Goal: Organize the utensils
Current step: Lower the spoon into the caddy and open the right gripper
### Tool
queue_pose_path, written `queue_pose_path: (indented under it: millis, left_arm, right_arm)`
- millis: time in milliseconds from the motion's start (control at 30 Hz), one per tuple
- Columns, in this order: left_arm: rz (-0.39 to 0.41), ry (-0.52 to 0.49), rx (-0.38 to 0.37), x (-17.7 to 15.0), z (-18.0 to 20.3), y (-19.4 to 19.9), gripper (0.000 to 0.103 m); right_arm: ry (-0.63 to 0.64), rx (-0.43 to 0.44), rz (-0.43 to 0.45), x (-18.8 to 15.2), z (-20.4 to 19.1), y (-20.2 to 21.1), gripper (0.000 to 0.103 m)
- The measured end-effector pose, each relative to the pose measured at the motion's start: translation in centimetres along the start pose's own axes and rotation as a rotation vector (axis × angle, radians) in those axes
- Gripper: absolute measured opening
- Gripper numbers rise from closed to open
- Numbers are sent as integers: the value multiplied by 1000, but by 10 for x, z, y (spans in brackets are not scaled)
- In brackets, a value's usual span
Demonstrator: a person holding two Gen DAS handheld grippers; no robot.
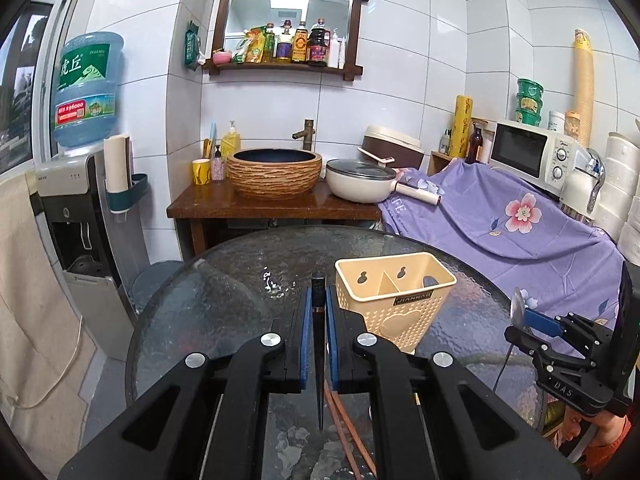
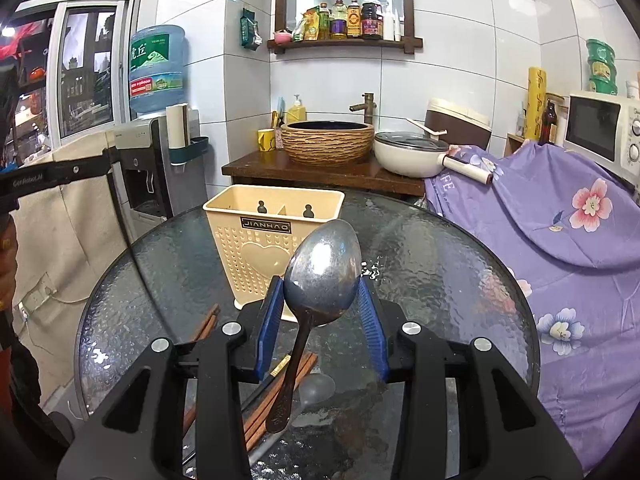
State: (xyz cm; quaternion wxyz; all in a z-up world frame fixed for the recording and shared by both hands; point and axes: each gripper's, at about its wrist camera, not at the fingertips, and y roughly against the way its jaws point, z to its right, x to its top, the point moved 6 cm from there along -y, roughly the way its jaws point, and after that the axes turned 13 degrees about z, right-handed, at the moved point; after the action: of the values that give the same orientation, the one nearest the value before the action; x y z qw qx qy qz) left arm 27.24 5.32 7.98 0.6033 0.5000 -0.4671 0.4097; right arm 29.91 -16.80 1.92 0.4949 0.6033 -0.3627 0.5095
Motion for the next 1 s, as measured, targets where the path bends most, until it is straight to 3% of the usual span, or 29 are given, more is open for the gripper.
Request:
queue_pose_path:
  millis: [433,700,867,1000]
  left_arm:
    - [23,-6,-70,40,18,-10,7]
    - [77,12,-159,99,33,-6,7]
    - [151,21,-144,144,38,-5,7]
    - [146,28,-138,160,47,-20,7]
  right_arm:
    - [28,42,35,23,-12,-13,39]
    - [34,62,96,77,-14,-30,39]
    - [24,55,136,116,-12,-44,39]
    - [2,27,162,142,-6,-63,39]
